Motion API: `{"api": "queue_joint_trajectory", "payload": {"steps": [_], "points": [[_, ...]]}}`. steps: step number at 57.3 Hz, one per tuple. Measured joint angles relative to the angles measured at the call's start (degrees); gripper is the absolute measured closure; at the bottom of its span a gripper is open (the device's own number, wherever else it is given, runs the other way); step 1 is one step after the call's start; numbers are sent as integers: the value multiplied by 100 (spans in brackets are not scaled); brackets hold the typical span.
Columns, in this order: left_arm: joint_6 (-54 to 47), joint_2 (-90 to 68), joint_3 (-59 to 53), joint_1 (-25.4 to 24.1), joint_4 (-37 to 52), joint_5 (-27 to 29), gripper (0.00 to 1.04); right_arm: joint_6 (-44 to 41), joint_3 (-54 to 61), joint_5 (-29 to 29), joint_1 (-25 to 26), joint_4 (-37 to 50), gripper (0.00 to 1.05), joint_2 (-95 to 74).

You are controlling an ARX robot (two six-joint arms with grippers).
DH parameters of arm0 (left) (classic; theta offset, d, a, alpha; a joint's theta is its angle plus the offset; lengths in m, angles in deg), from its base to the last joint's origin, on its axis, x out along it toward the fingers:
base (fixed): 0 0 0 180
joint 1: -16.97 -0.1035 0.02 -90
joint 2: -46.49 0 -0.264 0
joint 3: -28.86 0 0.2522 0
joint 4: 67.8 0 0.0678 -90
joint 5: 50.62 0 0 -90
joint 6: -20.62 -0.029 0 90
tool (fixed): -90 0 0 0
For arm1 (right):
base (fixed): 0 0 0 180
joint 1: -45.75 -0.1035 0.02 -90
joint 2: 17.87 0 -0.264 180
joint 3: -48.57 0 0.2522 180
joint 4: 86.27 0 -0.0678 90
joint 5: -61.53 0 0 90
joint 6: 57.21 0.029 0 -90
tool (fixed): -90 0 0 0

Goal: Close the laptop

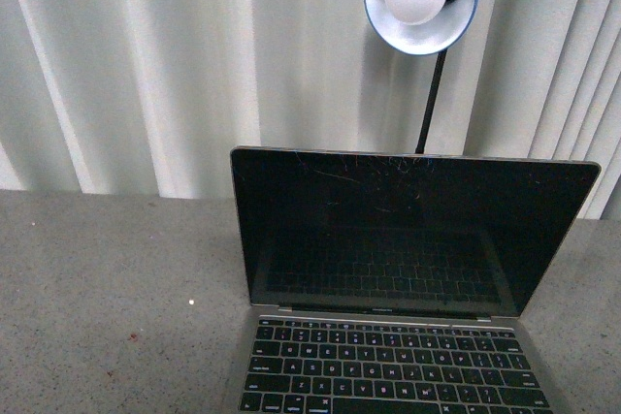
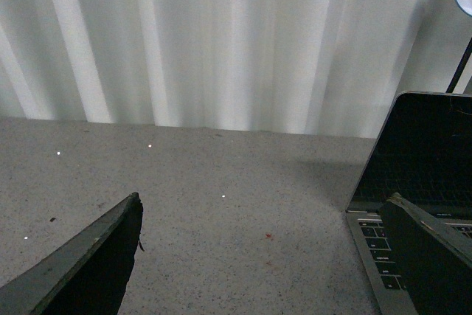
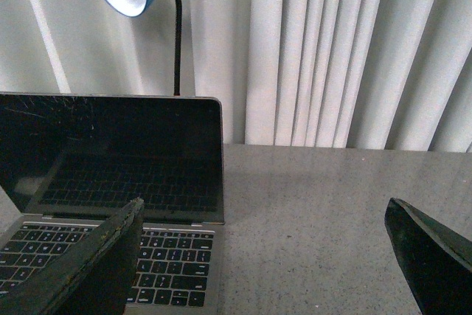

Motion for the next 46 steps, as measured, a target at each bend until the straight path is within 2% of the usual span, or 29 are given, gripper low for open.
{"api": "queue_joint_trajectory", "payload": {"steps": [46], "points": [[0, 2, 0, 0, 0, 0, 7, 0, 0, 0, 0, 0, 7, 0]]}}
